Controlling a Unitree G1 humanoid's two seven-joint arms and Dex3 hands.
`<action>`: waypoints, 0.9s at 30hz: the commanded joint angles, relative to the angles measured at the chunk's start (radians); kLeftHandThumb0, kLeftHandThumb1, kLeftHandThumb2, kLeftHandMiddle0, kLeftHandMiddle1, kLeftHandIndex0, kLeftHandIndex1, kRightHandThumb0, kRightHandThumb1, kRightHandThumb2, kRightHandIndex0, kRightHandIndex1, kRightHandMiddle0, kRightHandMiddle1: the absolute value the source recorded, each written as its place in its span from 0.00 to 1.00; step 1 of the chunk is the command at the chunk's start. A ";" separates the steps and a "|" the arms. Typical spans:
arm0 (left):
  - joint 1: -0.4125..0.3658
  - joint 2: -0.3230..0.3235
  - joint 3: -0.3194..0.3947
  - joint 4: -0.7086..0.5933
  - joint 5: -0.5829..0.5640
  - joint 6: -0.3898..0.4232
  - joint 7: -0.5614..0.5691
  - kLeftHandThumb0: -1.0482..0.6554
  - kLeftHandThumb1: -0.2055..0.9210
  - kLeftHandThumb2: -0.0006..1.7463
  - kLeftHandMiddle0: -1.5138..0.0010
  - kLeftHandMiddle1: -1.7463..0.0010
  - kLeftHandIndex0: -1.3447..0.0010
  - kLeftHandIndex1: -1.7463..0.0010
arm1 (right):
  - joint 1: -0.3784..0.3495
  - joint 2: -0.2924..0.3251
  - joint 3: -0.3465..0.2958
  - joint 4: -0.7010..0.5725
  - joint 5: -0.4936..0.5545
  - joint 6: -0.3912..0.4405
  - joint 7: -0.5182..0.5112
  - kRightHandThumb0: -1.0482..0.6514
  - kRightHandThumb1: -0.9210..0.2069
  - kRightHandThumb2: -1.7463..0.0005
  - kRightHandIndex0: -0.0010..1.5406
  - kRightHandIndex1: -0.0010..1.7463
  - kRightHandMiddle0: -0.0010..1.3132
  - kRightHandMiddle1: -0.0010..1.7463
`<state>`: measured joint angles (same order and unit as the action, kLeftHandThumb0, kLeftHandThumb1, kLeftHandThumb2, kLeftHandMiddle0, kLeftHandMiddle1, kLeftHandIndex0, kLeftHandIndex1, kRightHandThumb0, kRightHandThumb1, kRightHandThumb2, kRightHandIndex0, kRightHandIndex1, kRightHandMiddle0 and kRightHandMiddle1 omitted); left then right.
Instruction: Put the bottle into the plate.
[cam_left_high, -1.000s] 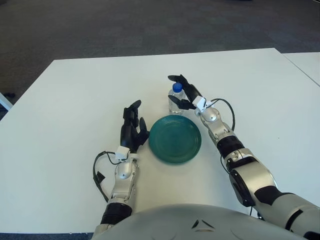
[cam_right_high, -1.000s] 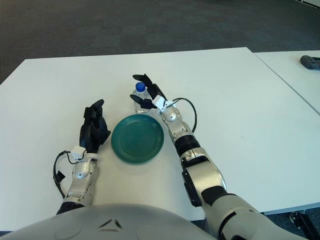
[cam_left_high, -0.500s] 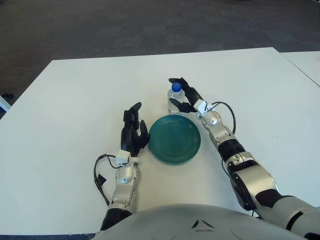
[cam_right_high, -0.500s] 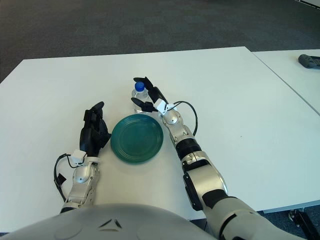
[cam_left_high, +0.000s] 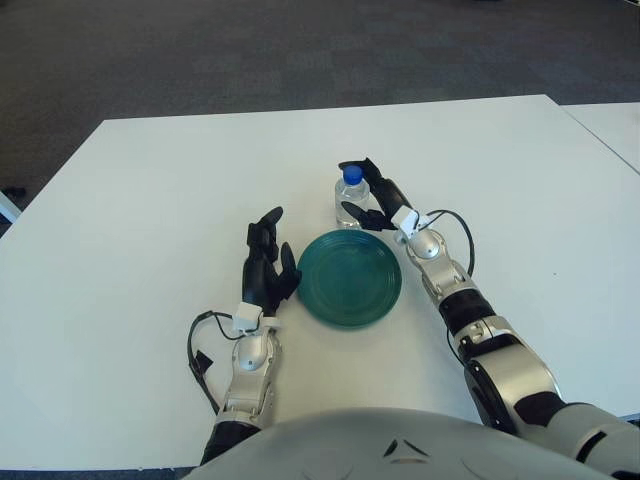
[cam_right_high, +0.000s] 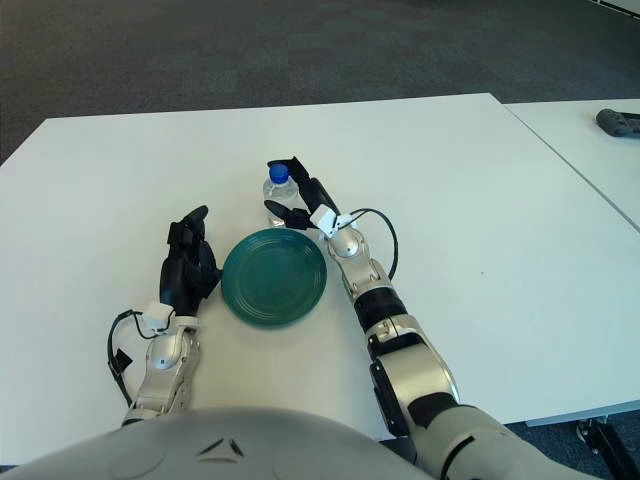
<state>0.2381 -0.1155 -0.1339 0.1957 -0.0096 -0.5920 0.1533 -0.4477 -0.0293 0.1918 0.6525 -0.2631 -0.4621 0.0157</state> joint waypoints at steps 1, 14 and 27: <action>0.057 -0.066 -0.012 0.017 -0.014 0.016 0.012 0.12 1.00 0.44 0.61 0.99 0.90 0.46 | 0.016 0.008 -0.012 -0.031 -0.008 0.018 -0.047 0.18 0.06 0.88 0.48 0.96 0.36 0.97; 0.075 -0.067 -0.026 -0.022 -0.046 0.037 0.005 0.14 1.00 0.41 0.60 0.98 0.89 0.46 | 0.097 0.056 -0.057 -0.126 0.074 0.016 -0.087 0.33 0.54 0.26 0.73 1.00 0.48 1.00; 0.073 -0.065 -0.033 -0.032 -0.052 0.044 0.009 0.13 1.00 0.42 0.61 0.99 0.89 0.47 | 0.126 0.070 -0.077 -0.166 0.096 0.024 -0.094 0.33 0.58 0.21 0.75 1.00 0.49 1.00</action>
<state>0.2812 -0.1113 -0.1590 0.1519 -0.0502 -0.5575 0.1543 -0.3301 0.0299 0.1252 0.5076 -0.1807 -0.4399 -0.0678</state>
